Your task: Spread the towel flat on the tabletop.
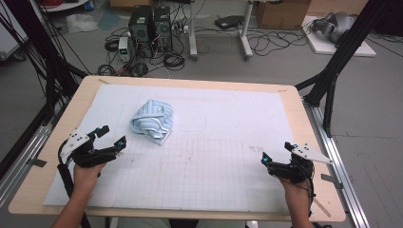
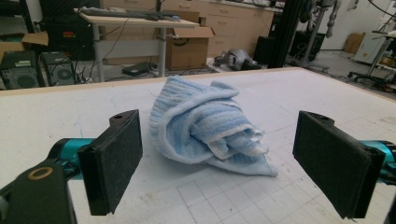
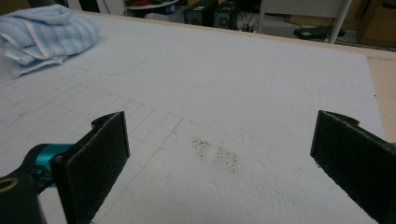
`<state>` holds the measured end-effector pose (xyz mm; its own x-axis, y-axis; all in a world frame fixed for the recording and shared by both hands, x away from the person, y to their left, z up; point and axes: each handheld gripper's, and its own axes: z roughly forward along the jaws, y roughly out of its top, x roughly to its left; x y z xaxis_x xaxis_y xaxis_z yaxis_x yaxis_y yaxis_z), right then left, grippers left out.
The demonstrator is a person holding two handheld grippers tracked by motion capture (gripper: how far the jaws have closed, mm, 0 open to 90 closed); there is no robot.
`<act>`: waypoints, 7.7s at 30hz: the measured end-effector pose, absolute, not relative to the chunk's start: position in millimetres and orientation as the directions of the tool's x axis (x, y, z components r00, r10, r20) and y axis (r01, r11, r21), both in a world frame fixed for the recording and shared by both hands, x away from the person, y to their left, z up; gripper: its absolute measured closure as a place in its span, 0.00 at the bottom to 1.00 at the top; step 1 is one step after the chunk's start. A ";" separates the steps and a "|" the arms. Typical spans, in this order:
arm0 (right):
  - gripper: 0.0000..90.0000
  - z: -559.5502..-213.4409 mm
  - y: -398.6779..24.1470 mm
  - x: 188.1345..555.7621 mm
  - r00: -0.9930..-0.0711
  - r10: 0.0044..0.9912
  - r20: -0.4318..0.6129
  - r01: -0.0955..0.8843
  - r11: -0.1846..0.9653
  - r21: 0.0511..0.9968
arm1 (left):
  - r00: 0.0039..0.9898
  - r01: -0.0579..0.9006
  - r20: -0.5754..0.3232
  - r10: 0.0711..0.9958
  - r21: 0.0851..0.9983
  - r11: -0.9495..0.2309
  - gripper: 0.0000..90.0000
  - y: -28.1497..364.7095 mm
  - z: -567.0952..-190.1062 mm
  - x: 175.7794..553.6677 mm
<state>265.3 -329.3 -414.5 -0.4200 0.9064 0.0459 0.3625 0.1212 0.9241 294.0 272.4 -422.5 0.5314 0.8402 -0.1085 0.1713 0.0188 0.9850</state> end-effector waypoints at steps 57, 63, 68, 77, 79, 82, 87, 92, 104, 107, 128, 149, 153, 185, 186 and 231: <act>0.05 -419.5 -295.7 268.2 -0.517 0.856 -0.008 0.394 0.246 0.885 | 0.462 0.412 -0.053 0.885 0.897 -0.162 0.21 201.9 -422.5 386.6; 0.05 -419.5 -298.0 266.9 -0.509 0.861 -0.010 0.397 0.245 0.884 | 0.438 0.472 -0.011 0.899 0.854 -0.220 0.26 196.1 -434.7 396.3; 0.05 -419.1 -298.4 266.9 -0.512 0.859 -0.004 0.396 0.240 0.886 | 0.475 0.480 -0.008 0.880 0.841 -0.251 0.58 195.4 -432.6 398.9; 0.05 -419.8 -298.3 269.5 -0.512 0.859 0.005 0.402 0.234 0.885 | 0.667 0.433 -0.122 0.735 0.867 -0.249 0.76 179.2 -421.4 384.4; 0.05 -419.6 -298.0 269.2 -0.511 0.860 0.005 0.402 0.234 0.885 | 0.710 0.419 -0.139 0.690 0.871 -0.256 0.76 169.4 -419.1 379.0; 0.05 -420.0 -298.0 269.4 -0.511 0.859 0.008 0.407 0.234 0.883 | 0.749 0.406 -0.144 0.647 0.872 -0.275 0.76 155.1 -417.8 372.5; 0.05 -420.2 -299.4 268.8 -0.511 0.859 0.006 0.403 0.233 0.885 | 0.793 0.382 -0.151 0.590 0.878 -0.290 0.76 134.2 -417.8 363.9; 0.05 -420.6 -300.5 268.7 -0.506 0.863 0.014 0.411 0.227 0.883 | 0.817 0.382 -0.178 0.549 0.880 -0.283 0.76 115.8 -419.3 358.7; 0.05 -421.9 -298.5 270.2 -0.511 0.859 0.016 0.417 0.231 0.879 | 0.891 0.319 -0.173 0.421 0.896 -0.308 0.75 77.9 -407.1 340.7; 0.05 -422.2 -300.0 269.9 -0.510 0.860 0.017 0.419 0.232 0.878 | 0.872 0.331 -0.156 0.465 0.887 -0.322 0.70 77.7 -410.7 343.2; 0.05 -417.9 -293.5 269.3 -0.518 0.854 0.041 0.412 0.207 0.888 | 0.711 0.338 -0.159 0.685 0.931 -0.135 0.34 183.7 -412.3 341.4; 0.31 -397.4 -207.8 289.7 -0.729 0.684 0.022 0.327 0.321 0.889 | 0.623 0.336 -0.160 0.766 0.939 -0.077 0.27 235.4 -424.0 336.5; 0.41 -392.1 -183.1 298.9 -0.779 0.626 -0.018 0.295 0.392 0.871 | 0.627 0.336 -0.163 0.762 0.939 -0.076 0.27 234.4 -424.6 337.3; 0.90 -354.4 -232.9 391.7 -0.342 0.923 -0.175 0.477 0.331 0.814 | 0.618 0.361 -0.173 0.767 0.929 -0.081 0.28 235.0 -426.2 338.2; 0.89 -355.4 -240.9 392.8 -0.308 0.936 -0.173 0.493 0.312 0.812 | 0.618 0.361 -0.173 0.767 0.929 -0.081 0.28 235.0 -426.2 338.2; 0.56 -387.4 -198.3 401.8 -0.418 0.904 -0.092 0.508 0.316 0.801 | 0.620 0.370 -0.173 0.765 0.925 -0.090 0.28 232.3 -427.6 339.2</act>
<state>401.8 -198.3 -387.4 -0.4178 0.9039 -0.0916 0.5079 0.3159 0.8014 339.2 232.3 -427.6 0.6202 0.7651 -0.1733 0.3696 -0.0900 0.9248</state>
